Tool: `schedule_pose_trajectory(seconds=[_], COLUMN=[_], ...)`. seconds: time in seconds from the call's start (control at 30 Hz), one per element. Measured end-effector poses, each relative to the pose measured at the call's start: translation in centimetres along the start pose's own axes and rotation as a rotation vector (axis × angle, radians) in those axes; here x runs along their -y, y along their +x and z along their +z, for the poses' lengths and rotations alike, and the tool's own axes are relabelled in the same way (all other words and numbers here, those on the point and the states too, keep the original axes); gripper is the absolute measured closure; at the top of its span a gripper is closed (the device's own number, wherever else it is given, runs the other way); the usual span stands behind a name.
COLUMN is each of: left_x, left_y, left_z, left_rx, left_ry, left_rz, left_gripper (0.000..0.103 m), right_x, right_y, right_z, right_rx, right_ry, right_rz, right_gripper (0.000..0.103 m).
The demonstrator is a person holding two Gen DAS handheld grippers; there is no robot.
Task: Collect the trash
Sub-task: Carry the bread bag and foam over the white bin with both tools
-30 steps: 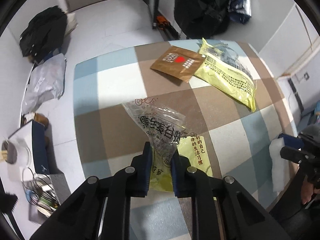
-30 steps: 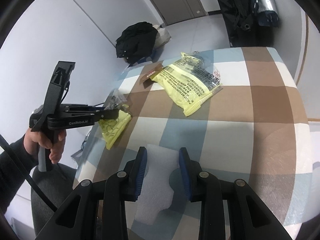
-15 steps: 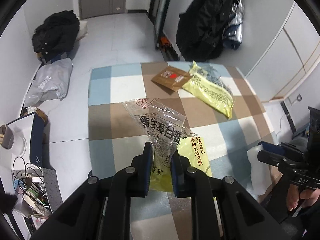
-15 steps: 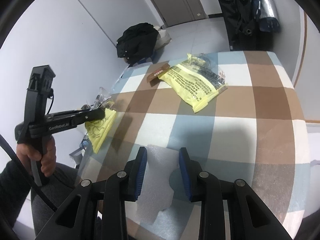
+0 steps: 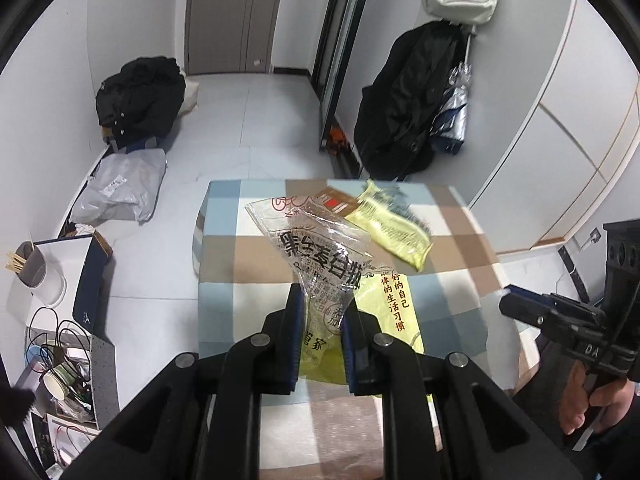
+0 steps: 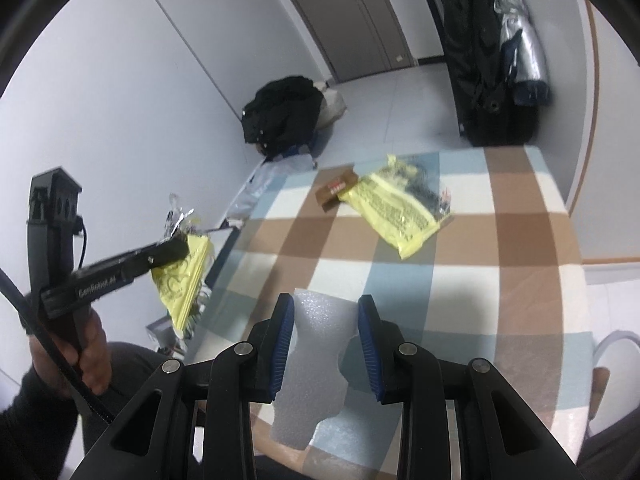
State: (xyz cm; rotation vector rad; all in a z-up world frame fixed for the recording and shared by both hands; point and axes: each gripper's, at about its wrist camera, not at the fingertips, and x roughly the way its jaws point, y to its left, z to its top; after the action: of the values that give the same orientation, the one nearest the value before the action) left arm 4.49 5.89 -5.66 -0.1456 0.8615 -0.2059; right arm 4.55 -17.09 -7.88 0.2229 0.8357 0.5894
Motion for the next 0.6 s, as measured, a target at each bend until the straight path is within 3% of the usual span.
schedule_pose_trajectory(seconds=[0.4,0.6], left_x=[4.8,8.6], left_y=[-1.9,-2.5], left_z=[0.5,1.7], left_rx=[0.073,0.099], left_ry=[0.076,0.127], left_rz=[0.007,-0.032], left_gripper=[0.091,0.091], right_x=[0.8,2.7], right_y=[-6.6,-10.6], right_z=[2.3,3.4], right_rx=[0.135,0.214], right_ry=[-0.015,0.009], right_rz=[-0.038,-0.06], right_gripper=[0.072,0.072])
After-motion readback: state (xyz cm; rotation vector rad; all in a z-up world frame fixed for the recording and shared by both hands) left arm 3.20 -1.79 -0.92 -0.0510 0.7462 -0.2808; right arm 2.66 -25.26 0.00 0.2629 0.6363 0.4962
